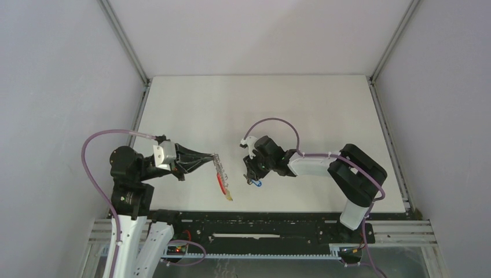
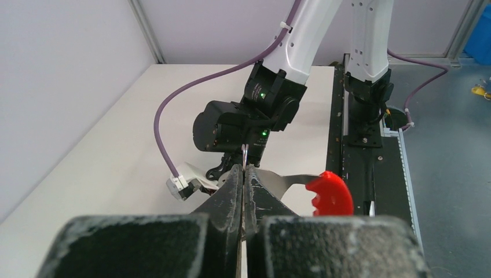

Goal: Put the keys on the keyring

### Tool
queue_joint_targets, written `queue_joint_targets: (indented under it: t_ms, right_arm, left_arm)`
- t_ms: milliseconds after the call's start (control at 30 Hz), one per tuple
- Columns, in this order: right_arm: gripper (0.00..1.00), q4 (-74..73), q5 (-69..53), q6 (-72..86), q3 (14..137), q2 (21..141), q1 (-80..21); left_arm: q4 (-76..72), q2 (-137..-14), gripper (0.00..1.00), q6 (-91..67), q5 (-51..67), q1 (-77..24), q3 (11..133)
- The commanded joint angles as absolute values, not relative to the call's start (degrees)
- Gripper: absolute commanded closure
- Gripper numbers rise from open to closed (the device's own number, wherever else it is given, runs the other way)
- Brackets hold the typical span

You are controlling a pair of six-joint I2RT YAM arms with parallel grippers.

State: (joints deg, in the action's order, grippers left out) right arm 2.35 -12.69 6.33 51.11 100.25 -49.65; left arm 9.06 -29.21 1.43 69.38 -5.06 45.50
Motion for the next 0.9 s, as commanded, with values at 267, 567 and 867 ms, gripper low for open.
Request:
queue_joint_targets:
  t_ms: [267,567,867]
  right_arm:
    - [0.63,-1.6,-12.3,4.9,52.7,99.3,-50.7]
    - [0.45,-1.7,-13.5,6.4,50.8,95.5,-50.7]
    - [0.59,-1.8,-12.7,5.9,50.2,96.1,-51.1]
  left_arm:
    - [6.1,-28.7,1.0,0.4,68.7,-4.6,46.2]
    - [5.9,-28.5,1.0,0.4,68.6,-4.6,45.8]
    - [5.9,-28.2,1.0,0.4,68.6,-4.6,45.7]
